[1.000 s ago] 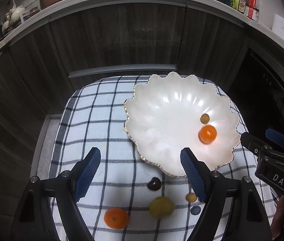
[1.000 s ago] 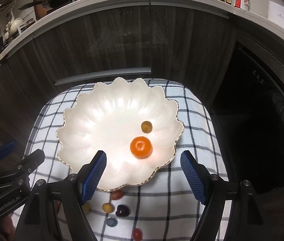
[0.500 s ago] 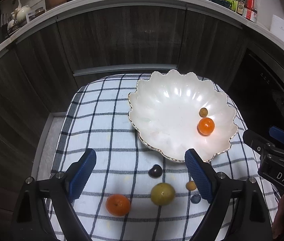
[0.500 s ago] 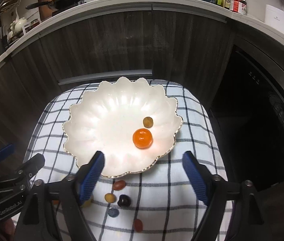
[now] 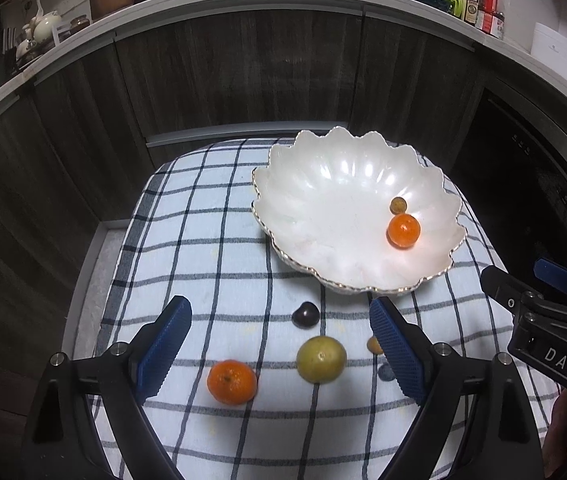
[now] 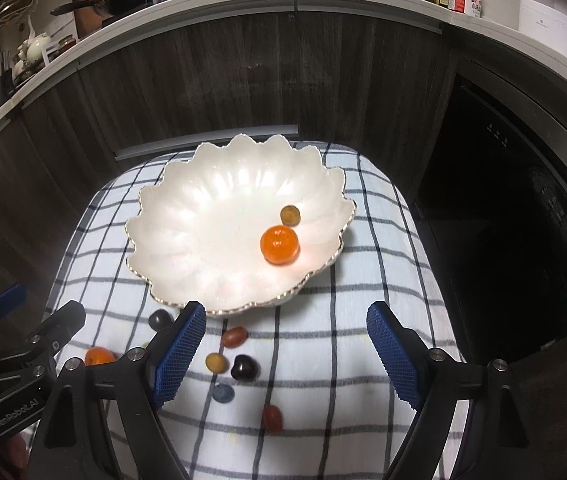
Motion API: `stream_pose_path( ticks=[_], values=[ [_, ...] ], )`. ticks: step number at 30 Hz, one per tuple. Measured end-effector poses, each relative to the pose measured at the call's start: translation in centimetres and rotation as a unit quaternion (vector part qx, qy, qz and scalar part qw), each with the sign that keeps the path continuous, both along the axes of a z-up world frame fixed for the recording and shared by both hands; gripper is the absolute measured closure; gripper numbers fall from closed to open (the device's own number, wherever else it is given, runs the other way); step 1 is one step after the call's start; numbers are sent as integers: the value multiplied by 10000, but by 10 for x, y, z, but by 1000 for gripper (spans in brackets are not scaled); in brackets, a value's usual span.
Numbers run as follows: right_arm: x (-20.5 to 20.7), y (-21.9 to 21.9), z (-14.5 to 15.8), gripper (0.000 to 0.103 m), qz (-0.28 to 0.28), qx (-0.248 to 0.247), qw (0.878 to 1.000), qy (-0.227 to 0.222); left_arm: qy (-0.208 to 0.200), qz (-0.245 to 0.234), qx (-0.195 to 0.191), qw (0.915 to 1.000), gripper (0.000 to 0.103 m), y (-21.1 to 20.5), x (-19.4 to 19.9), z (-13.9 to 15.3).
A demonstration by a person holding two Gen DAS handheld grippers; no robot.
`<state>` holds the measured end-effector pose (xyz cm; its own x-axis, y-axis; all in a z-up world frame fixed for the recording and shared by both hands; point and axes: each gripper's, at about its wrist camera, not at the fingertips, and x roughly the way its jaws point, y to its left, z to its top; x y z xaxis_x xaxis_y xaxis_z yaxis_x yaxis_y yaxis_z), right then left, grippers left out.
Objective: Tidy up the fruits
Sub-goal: 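Withdraw both grippers from the bowl back over the table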
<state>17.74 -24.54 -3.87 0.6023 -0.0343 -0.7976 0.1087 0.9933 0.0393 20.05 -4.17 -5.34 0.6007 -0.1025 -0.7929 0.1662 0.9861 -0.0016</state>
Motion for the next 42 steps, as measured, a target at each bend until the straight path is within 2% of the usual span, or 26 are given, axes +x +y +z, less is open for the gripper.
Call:
stream_pose_path(
  ticks=[16, 24, 30, 42],
  values=[
    [-19, 15, -19, 19, 30, 8, 9999, 128, -81, -74, 234, 9997, 12, 10, -17, -19],
    [-31, 21, -28, 19, -42, -185, 9998, -41, -73, -148, 313, 9994, 12, 17, -29, -37],
    [-36, 24, -35, 19, 32, -142, 9998, -109, -140, -181, 403, 9989, 12, 18, -34, -44],
    [-36, 44, -62, 19, 273, -123, 9995, 38, -256, -110, 489, 9984, 12, 33, -39, -64]
  ],
)
